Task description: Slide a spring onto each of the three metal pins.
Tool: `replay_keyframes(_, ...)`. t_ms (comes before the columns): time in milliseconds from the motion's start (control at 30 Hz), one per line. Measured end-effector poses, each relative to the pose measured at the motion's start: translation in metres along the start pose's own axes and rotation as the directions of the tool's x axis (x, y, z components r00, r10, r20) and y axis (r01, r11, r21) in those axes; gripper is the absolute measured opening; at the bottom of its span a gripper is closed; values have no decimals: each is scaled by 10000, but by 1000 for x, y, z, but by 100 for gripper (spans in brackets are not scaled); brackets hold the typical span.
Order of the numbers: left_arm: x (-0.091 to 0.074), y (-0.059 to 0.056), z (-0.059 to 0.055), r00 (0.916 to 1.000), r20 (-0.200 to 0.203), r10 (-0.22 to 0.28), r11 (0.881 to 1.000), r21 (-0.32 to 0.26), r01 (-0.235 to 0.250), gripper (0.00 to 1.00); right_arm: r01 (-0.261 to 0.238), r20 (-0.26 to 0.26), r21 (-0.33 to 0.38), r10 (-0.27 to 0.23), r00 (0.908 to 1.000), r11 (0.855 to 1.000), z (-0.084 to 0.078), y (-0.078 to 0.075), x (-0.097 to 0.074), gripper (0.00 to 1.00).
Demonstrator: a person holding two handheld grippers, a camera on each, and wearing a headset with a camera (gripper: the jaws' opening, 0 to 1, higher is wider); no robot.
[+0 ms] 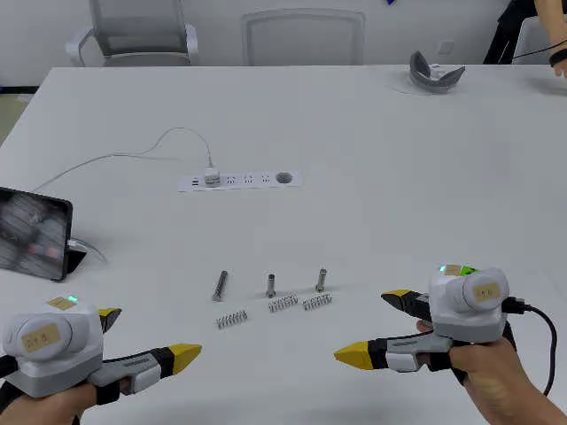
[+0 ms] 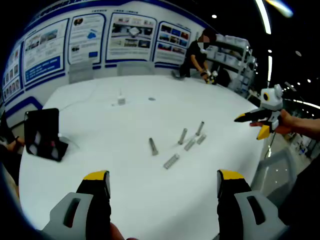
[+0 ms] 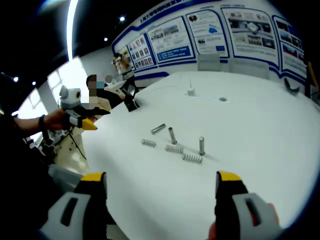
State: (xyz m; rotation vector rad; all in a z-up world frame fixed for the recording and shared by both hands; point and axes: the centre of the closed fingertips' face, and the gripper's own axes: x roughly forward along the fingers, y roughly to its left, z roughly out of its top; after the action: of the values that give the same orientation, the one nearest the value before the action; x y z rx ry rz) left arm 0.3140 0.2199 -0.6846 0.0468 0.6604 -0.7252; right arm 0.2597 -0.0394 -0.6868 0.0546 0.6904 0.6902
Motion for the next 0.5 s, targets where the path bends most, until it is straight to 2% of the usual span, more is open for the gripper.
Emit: replay_keyframes(500, 1, -1, 0, 10000, -78, -41, 10000, 12, 41, 89, -24, 136, 147, 22, 9999, 9999, 1, 0, 1, 91)
